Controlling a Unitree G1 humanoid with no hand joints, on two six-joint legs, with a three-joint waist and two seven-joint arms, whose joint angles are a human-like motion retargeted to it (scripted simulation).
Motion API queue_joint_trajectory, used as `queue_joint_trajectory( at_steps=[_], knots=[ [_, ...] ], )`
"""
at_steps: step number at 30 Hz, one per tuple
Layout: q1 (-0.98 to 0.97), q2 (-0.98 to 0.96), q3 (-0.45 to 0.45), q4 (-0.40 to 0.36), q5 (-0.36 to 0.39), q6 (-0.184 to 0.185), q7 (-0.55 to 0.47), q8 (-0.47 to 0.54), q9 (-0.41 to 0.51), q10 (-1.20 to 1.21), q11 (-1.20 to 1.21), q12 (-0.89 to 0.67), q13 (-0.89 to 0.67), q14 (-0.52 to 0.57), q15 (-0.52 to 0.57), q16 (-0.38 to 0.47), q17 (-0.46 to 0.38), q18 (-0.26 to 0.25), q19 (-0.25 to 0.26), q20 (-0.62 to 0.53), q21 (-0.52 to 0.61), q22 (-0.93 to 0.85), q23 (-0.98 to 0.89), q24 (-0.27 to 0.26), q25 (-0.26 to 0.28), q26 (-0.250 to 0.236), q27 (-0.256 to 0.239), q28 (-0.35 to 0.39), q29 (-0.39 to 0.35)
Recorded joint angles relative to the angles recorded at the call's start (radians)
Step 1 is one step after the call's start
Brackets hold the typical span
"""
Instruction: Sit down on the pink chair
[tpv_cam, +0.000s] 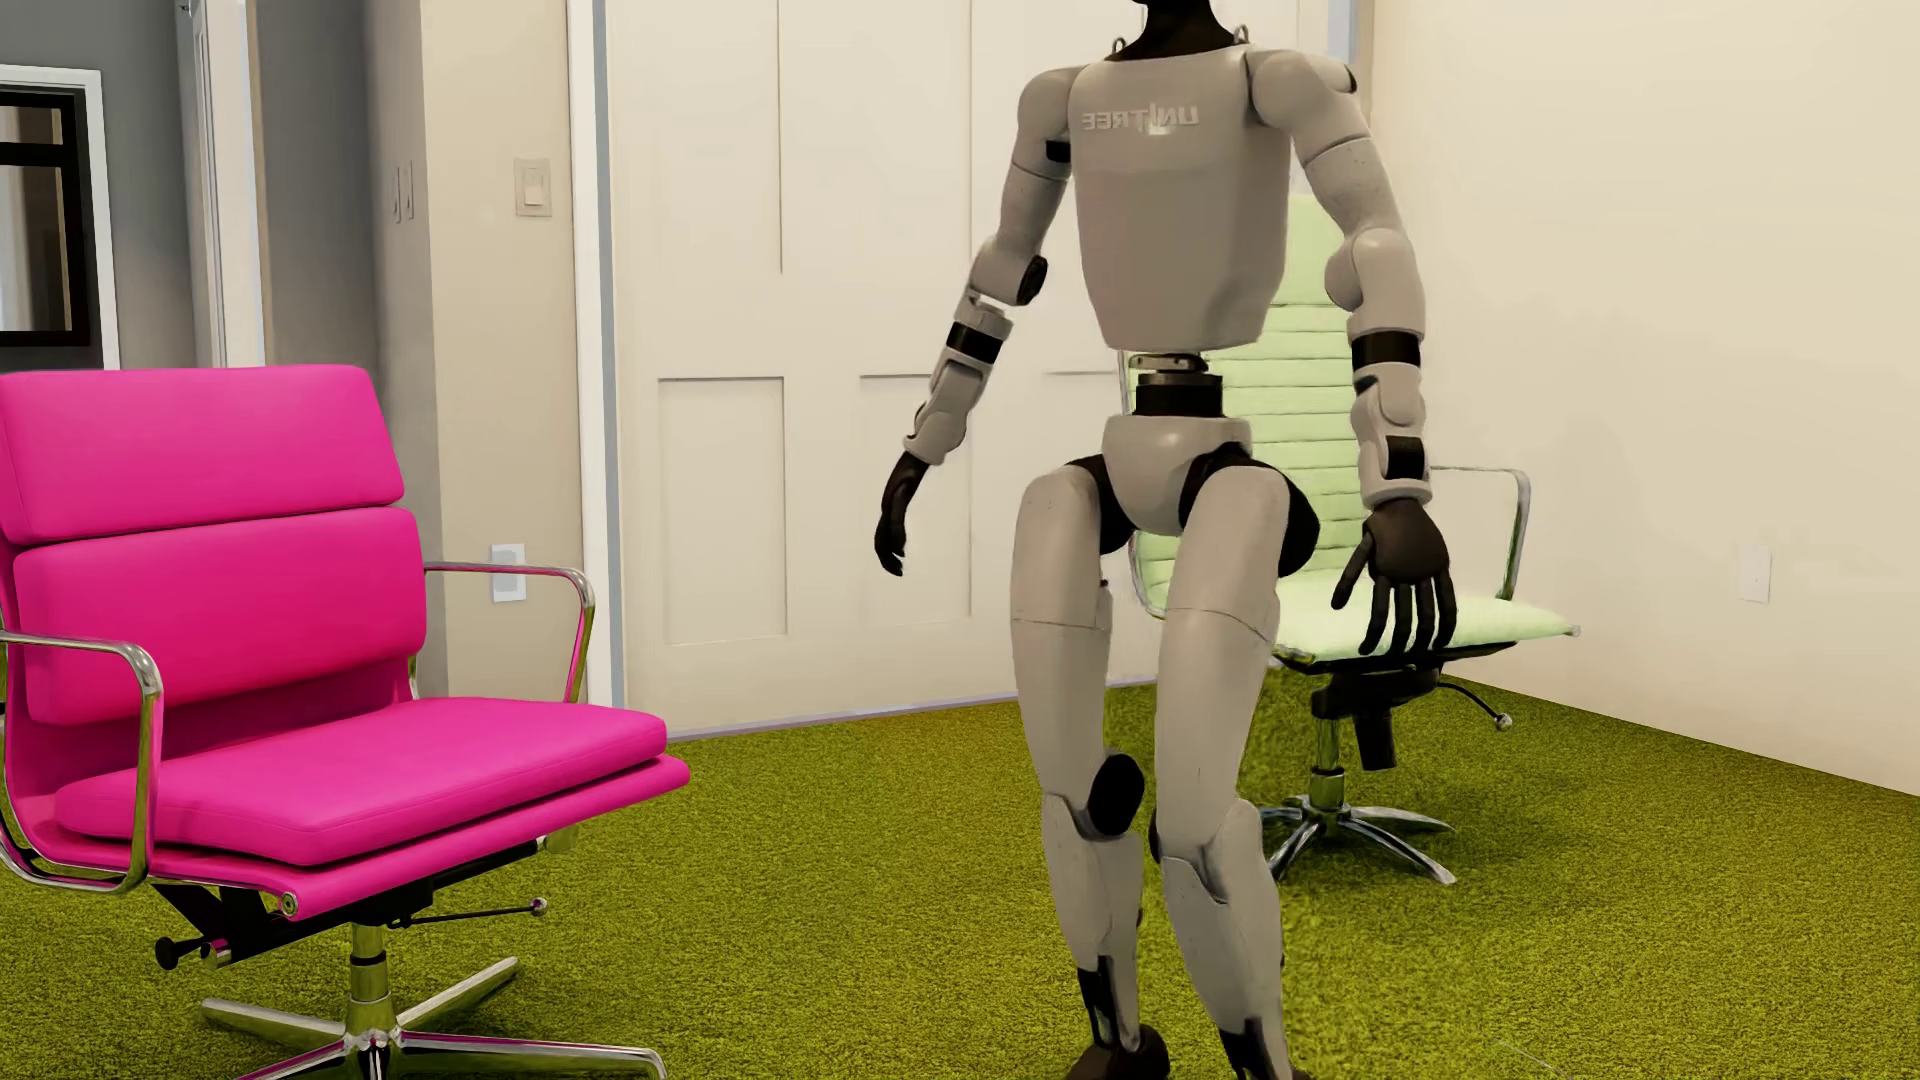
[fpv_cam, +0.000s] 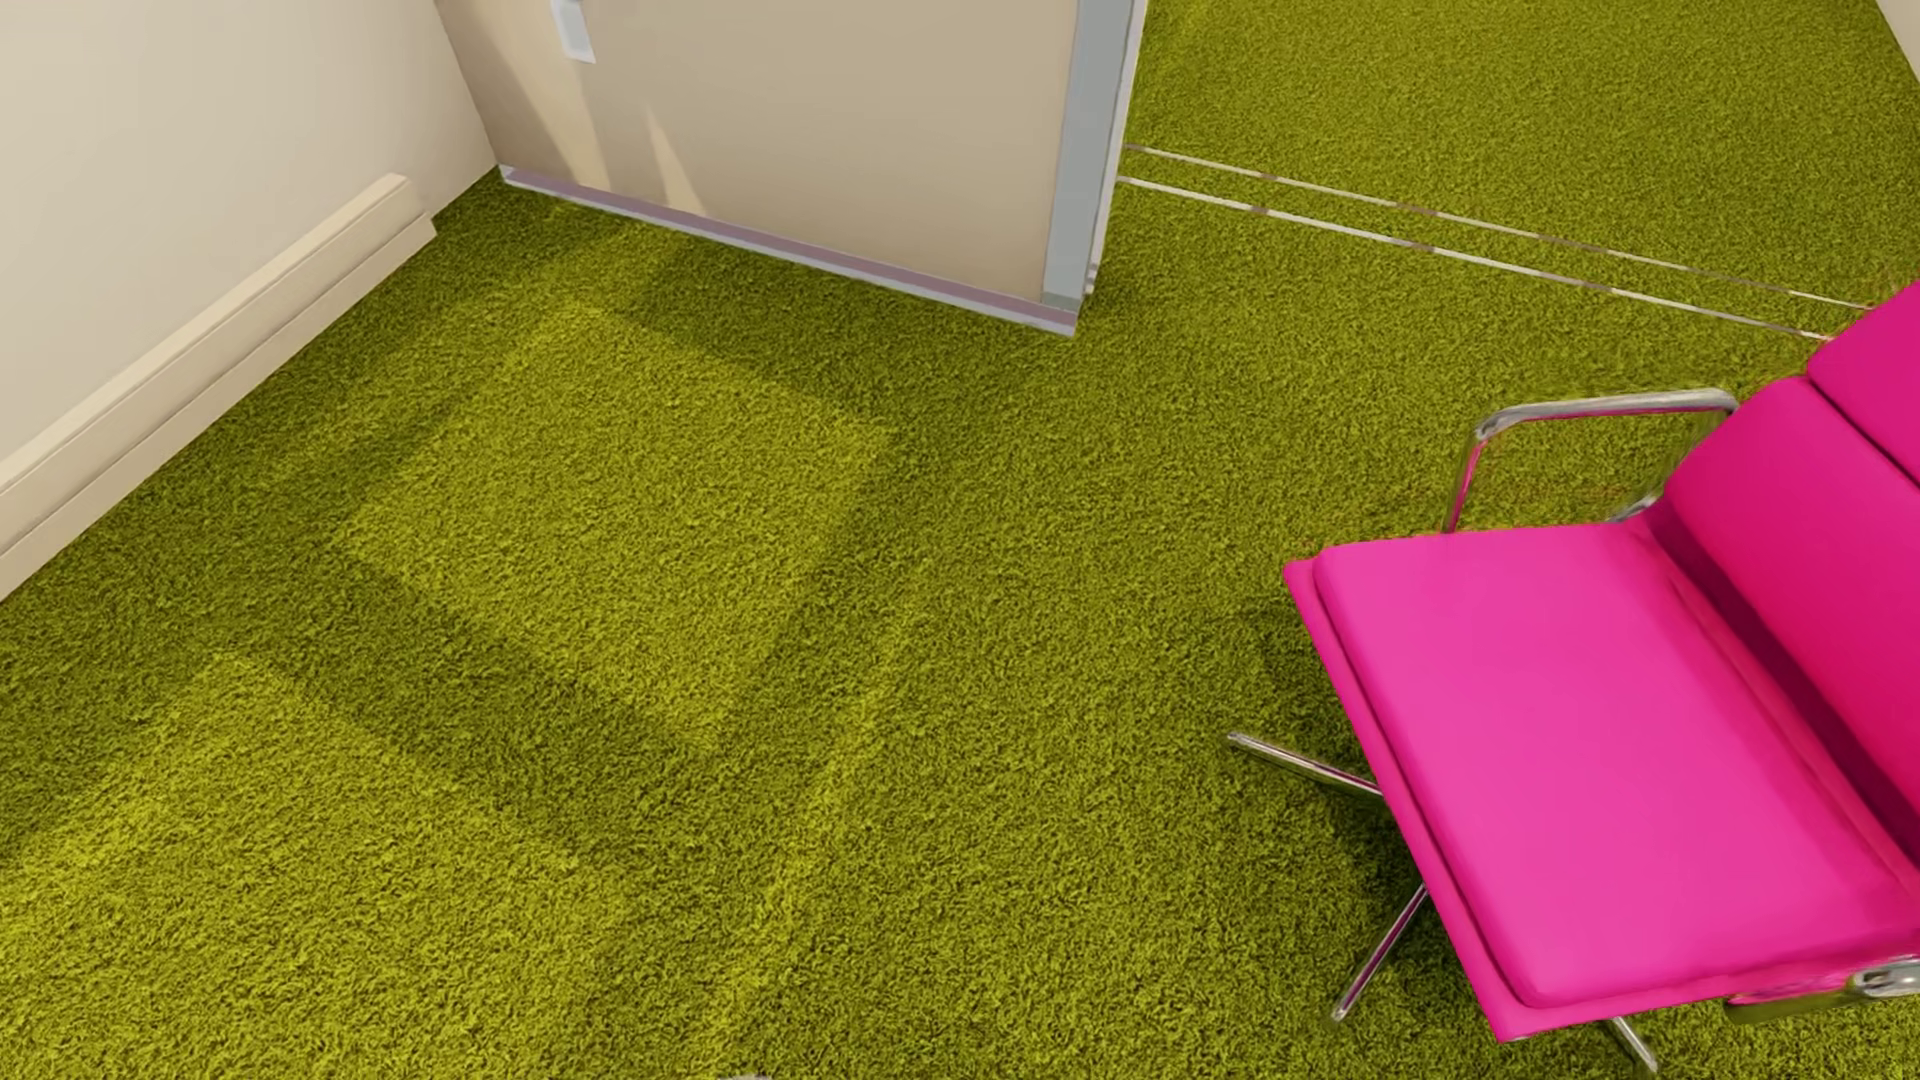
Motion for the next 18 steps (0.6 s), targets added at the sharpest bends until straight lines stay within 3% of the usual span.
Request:
queue_joint_trajectory(
  at_steps=[2, 4, 7, 8, 9, 10, 11, 12, 13, 15, 18],
  knots=[
    [-0.040, 0.045, 0.012, -0.034, 0.009, 0.002, 0.019, -0.007, 0.001, -0.225, -0.018, 0.000, -0.025, 0.018, -0.023, 0.006, 0.002, -0.002, 0.001, 0.029, 0.027, 0.011, -0.018, 0.019, -0.008, -0.002, -0.012, -0.008, -0.001],
    [-0.044, 0.112, 0.015, -0.057, 0.020, 0.001, 0.046, -0.019, 0.010, -0.364, -0.029, 0.007, -0.038, 0.031, -0.060, 0.015, 0.004, 0.035, -0.010, 0.054, 0.044, 0.016, -0.042, 0.020, -0.018, 0.008, -0.014, -0.020, 0.008],
    [-0.018, 0.206, 0.018, -0.050, 0.038, -0.003, 0.072, -0.043, -0.008, -0.336, 0.008, 0.033, -0.011, 0.130, -0.101, 0.027, 0.006, -0.054, -0.015, 0.085, 0.039, 0.022, -0.060, 0.021, -0.036, 0.014, -0.022, -0.025, 0.011],
    [0.021, 0.198, 0.018, -0.057, 0.029, -0.012, 0.083, -0.058, -0.028, -0.360, 0.086, 0.049, 0.006, 0.146, -0.123, 0.031, 0.005, -0.011, -0.007, 0.112, 0.027, 0.015, -0.065, 0.033, -0.046, 0.017, -0.020, -0.038, 0.018],
    [0.039, 0.155, 0.016, -0.075, 0.005, -0.028, 0.063, -0.066, -0.039, -0.350, 0.224, 0.053, 0.015, 0.151, -0.126, 0.030, 0.008, 0.011, 0.038, 0.112, 0.009, 0.016, -0.055, 0.033, -0.048, 0.014, -0.021, -0.030, 0.015],
    [0.071, 0.085, 0.008, -0.090, -0.036, -0.039, 0.047, -0.055, -0.048, -0.355, 0.411, 0.059, 0.029, 0.154, -0.079, 0.025, 0.011, 0.019, 0.135, 0.101, 0.006, 0.023, -0.038, 0.030, -0.034, 0.018, -0.020, -0.020, 0.005],
    [0.130, 0.015, -0.008, -0.100, -0.087, -0.050, 0.059, -0.066, -0.046, -0.389, 0.607, 0.071, 0.036, 0.159, 0.071, 0.025, 0.008, 0.057, 0.289, 0.103, 0.013, 0.013, -0.027, 0.040, -0.033, 0.022, -0.020, -0.033, 0.028],
    [0.184, -0.064, -0.024, -0.102, -0.130, -0.057, 0.074, -0.076, -0.026, -0.410, 0.781, 0.067, 0.025, 0.162, 0.106, 0.030, 0.004, 0.097, 0.299, 0.110, -0.001, -0.003, -0.027, 0.054, -0.048, 0.021, -0.017, -0.044, 0.046],
    [0.212, -0.147, -0.039, -0.090, -0.149, -0.054, 0.073, -0.050, -0.014, -0.414, 0.883, 0.050, 0.016, 0.157, 0.088, 0.032, 0.004, 0.107, 0.275, 0.097, -0.008, -0.002, -0.027, 0.071, -0.063, 0.019, -0.016, -0.038, 0.043],
    [0.259, -0.279, -0.066, -0.060, -0.163, -0.042, 0.065, 0.009, -0.018, -0.434, 0.906, 0.039, 0.026, 0.148, 0.059, 0.025, 0.007, 0.096, 0.225, 0.082, -0.012, -0.013, -0.028, 0.057, -0.073, 0.014, -0.006, -0.001, 0.024],
    [0.283, -0.360, -0.095, 0.013, -0.189, -0.033, 0.060, 0.056, -0.009, -0.416, 0.671, 0.011, 0.027, 0.122, 0.032, 0.027, 0.013, 0.056, 0.122, 0.049, -0.034, -0.042, -0.032, 0.047, -0.088, -0.014, -0.006, 0.015, 0.014]
  ],
)
